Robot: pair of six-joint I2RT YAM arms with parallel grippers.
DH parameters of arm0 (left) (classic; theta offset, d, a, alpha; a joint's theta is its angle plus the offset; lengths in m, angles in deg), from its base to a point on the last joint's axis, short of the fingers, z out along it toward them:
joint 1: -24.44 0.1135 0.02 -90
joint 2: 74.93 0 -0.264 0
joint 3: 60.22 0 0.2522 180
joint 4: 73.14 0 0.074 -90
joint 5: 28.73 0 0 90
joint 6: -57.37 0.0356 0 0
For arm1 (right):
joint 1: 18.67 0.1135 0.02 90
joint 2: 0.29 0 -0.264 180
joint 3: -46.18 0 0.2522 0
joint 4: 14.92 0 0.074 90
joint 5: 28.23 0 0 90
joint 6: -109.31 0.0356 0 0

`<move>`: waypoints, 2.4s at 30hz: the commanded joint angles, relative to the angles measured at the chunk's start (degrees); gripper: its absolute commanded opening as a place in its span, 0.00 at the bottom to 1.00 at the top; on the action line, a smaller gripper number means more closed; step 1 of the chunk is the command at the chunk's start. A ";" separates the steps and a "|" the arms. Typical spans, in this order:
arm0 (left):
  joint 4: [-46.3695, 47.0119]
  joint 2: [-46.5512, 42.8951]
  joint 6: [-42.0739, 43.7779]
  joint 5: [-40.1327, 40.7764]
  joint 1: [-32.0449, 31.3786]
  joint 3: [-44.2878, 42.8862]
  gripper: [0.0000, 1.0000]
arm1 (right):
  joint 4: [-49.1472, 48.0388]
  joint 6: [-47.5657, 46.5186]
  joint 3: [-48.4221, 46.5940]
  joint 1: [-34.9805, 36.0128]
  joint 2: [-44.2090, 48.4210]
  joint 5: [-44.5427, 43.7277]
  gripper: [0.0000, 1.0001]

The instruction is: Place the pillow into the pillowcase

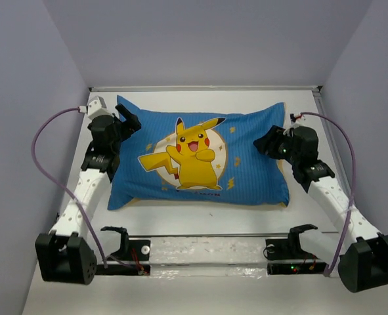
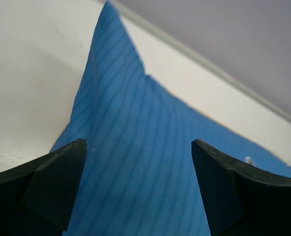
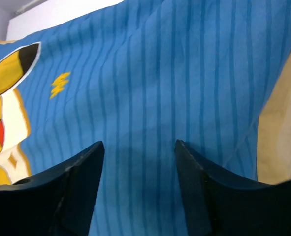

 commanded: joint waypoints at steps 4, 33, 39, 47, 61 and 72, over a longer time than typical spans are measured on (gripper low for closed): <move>-3.32 18.66 2.34 -8.16 5.84 -12.60 0.95 | -0.39 -0.89 3.56 -0.11 9.47 1.56 0.77; 12.34 14.06 -3.03 -7.28 4.43 -6.30 0.99 | 0.91 1.57 3.21 -0.11 9.38 -11.89 0.93; -6.02 -6.59 2.16 -8.60 8.72 5.39 0.99 | -0.21 3.67 7.42 -0.11 9.47 -10.83 1.00; -14.32 -13.04 1.03 -19.40 10.67 17.08 0.99 | -5.58 7.19 8.84 -0.11 4.47 -15.05 0.56; 6.44 0.14 -5.66 -17.66 10.67 6.48 0.00 | -7.79 5.26 2.95 -9.77 1.91 -17.51 0.00; 7.05 -4.94 -3.46 -18.80 9.36 10.32 0.86 | -6.81 7.02 5.14 -13.82 -0.94 -17.60 0.08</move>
